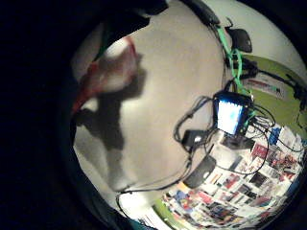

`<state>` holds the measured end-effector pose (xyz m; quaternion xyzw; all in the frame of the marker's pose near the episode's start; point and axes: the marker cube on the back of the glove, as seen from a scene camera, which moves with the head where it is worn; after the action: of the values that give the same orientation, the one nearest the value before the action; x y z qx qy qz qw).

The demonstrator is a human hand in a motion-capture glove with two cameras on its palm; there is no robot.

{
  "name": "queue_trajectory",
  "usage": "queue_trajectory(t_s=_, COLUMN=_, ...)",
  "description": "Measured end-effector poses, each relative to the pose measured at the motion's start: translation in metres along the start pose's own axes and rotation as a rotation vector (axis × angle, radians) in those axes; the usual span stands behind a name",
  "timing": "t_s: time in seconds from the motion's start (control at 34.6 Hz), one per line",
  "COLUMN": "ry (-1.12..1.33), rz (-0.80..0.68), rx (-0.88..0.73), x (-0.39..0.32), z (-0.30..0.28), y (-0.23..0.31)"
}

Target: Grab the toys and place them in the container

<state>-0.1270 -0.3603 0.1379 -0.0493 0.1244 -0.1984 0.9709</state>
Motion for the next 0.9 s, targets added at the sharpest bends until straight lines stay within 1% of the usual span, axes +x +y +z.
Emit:
queue_trajectory(t_s=0.2, ry=-0.119, rz=-0.033, rx=-0.009, x=-0.014, z=0.010, y=0.026)
queue_trajectory(t_s=0.46, ry=-0.230, rz=-0.067, rx=-0.016, x=-0.047, z=0.024, y=0.080)
queue_trajectory(t_s=0.58, ry=-0.240, rz=-0.053, rx=0.007, x=-0.061, z=0.016, y=0.108)
queue_trajectory(t_s=0.66, ry=-0.220, rz=-0.039, rx=0.049, x=-0.077, z=-0.008, y=0.137)
queue_trajectory(t_s=0.72, ry=-0.191, rz=-0.023, rx=0.104, x=-0.074, z=-0.036, y=0.149)
queue_trajectory(t_s=0.9, ry=-0.077, rz=0.041, rx=0.323, x=-0.018, z=-0.146, y=0.154)
